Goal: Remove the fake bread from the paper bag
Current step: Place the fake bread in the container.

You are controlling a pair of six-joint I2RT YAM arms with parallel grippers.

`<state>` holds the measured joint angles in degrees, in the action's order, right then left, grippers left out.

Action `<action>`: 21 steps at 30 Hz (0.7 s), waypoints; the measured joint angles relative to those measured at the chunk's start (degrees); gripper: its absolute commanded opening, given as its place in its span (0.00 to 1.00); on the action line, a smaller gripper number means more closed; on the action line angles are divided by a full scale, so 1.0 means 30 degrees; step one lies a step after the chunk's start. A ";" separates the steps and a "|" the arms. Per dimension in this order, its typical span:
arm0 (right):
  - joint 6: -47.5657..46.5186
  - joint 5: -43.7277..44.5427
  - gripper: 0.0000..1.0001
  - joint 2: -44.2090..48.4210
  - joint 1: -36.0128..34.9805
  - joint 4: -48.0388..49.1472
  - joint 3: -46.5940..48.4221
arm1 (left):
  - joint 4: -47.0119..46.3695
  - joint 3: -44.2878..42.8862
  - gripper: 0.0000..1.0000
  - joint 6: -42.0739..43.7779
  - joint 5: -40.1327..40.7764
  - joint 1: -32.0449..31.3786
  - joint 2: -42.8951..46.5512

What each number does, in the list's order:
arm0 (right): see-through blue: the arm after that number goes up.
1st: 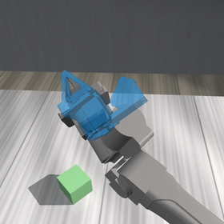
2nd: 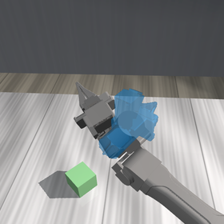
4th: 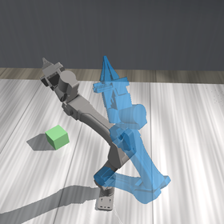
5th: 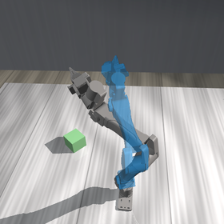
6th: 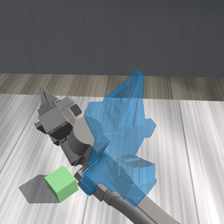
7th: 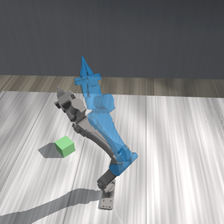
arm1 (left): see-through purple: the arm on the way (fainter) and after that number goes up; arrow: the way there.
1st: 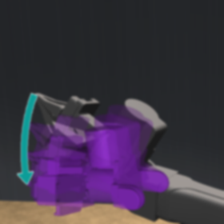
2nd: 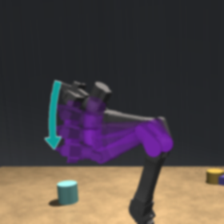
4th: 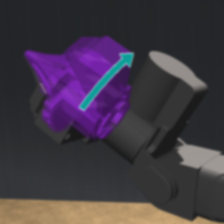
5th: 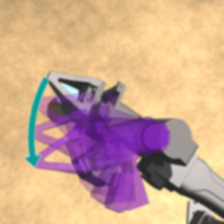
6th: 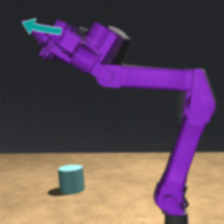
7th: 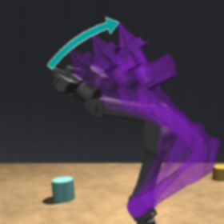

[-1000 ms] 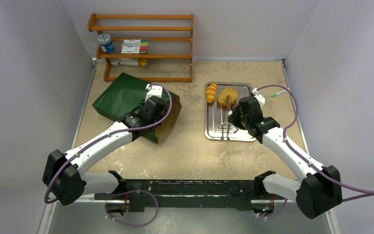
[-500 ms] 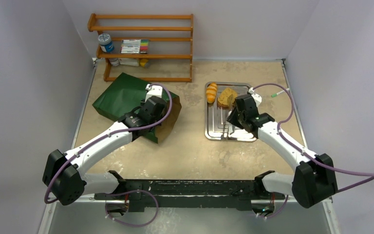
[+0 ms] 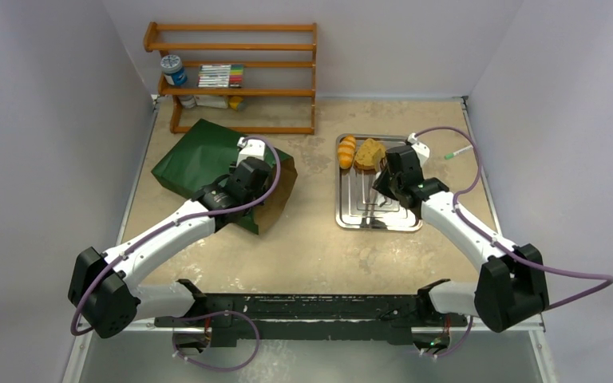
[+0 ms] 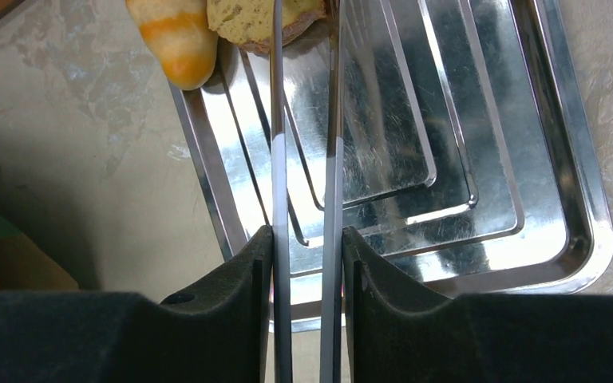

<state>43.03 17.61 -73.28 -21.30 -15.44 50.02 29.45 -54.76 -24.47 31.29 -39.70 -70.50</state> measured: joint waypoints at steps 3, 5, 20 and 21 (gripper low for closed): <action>-0.0066 0.0058 0.38 0.0029 0.0000 0.0015 0.0000 | 0.0007 0.0000 0.41 0.0000 0.0007 0.0000 0.0000; -0.0066 0.0160 0.39 0.0131 0.0000 -0.0044 0.0000 | 0.0007 0.0000 0.41 0.0000 0.0007 0.0000 0.0000; 0.0138 0.0313 0.34 0.2783 0.0000 -0.0801 -0.1056 | 0.0029 0.0000 0.41 -0.0007 0.0015 0.0000 0.0007; 0.0080 0.0299 0.33 0.2973 0.0000 -0.0816 -0.1056 | 0.0044 0.0000 0.40 -0.0007 0.0015 0.0000 0.0015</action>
<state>43.27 18.50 -64.36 -21.30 -17.89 46.85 29.58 -54.76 -24.49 31.33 -39.70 -70.46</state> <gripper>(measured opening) 0.379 0.409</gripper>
